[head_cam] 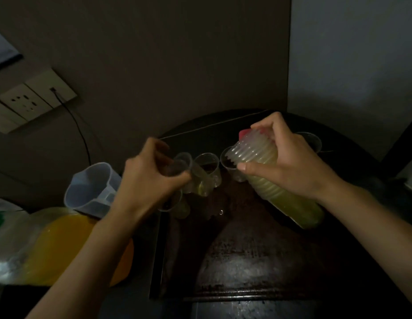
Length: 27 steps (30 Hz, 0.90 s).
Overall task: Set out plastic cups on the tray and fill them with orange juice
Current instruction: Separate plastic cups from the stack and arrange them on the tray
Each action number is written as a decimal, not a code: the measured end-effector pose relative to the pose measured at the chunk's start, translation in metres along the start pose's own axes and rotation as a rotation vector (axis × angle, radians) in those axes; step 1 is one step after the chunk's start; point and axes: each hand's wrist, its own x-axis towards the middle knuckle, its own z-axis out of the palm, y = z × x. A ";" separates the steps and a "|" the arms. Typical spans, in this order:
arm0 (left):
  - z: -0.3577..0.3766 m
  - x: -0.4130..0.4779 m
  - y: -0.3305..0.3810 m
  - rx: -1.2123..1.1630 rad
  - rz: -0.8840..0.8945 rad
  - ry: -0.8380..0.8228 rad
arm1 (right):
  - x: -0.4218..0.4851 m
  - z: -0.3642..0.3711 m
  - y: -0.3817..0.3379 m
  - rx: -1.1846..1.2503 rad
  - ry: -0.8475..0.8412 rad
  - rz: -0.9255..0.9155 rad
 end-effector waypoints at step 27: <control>0.052 0.019 -0.038 0.298 0.158 -0.208 | 0.000 0.000 0.009 0.030 0.009 -0.006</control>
